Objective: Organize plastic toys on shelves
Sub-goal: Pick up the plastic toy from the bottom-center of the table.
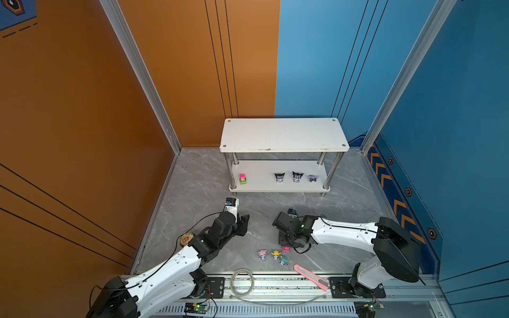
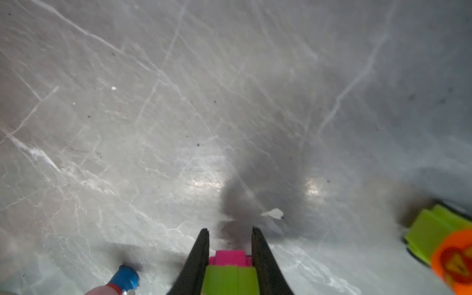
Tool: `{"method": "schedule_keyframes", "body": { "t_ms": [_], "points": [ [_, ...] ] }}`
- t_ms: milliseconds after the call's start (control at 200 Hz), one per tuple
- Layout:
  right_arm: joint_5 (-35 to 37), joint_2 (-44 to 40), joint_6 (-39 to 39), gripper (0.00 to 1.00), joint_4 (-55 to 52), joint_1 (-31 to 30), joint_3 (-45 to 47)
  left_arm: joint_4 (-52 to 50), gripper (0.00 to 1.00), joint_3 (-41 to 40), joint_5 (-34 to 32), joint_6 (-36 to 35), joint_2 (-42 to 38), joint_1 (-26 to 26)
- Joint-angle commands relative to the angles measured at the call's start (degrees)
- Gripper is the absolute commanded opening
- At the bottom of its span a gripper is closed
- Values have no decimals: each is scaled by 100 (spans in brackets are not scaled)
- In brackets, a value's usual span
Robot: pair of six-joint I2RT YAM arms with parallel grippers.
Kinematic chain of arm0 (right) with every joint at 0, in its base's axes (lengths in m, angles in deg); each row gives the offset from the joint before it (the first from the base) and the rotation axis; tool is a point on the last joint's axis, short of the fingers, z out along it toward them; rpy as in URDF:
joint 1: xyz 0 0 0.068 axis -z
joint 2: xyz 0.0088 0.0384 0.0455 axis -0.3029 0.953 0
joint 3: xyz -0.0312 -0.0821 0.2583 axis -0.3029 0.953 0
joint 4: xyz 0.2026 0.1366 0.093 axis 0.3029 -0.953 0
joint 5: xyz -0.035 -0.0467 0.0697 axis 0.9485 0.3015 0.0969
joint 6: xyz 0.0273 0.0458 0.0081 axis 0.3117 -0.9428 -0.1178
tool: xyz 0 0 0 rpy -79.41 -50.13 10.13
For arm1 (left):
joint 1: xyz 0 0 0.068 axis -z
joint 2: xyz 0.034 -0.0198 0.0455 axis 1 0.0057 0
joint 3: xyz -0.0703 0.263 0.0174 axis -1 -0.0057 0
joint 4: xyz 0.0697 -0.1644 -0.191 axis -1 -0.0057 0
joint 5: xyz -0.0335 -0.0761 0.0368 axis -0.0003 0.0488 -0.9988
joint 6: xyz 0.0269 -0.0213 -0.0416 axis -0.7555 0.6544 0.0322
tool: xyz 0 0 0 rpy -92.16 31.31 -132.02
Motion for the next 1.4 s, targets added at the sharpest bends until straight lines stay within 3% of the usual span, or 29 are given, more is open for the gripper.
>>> {"method": "schedule_keyframes", "body": {
  "t_ms": [0,210,335,405,546,686,866,976,1016,1091,1141,1397],
  "points": [
    [291,319,971,18,-691,118,-547,104,54,109,109,-83,36,-66],
    [756,1319,2041,16,-1014,135,-1692,-3,54,132,45,-123,-171,-131],
    [983,1725,2384,20,-1005,110,-2066,-133,54,164,36,-160,-278,-169],
    [1053,1829,2469,28,-954,109,-2161,-151,54,153,40,-160,-282,-190],
    [1101,1843,2470,57,-857,108,-2163,-144,54,146,67,-147,-243,-209],
    [1013,1689,2359,61,-802,46,-1926,-116,54,155,93,-134,-213,-227],
    [925,1355,2068,49,-716,-145,-1519,-155,54,172,97,-134,-259,-245],
    [899,1261,1925,47,-710,-231,-1409,-250,54,196,93,-134,-330,-259],
    [912,1246,1922,40,-680,-251,-1368,-280,54,192,82,-142,-367,-259],
    [921,1285,1927,17,-666,-256,-1385,-359,54,180,48,-134,-442,-274],
    [923,1315,1968,11,-670,-250,-1457,-420,54,179,22,-125,-504,-277],
    [967,1504,2433,9,-826,157,-2365,-1067,53,163,-468,-116,-1143,-381]
  ]
}}
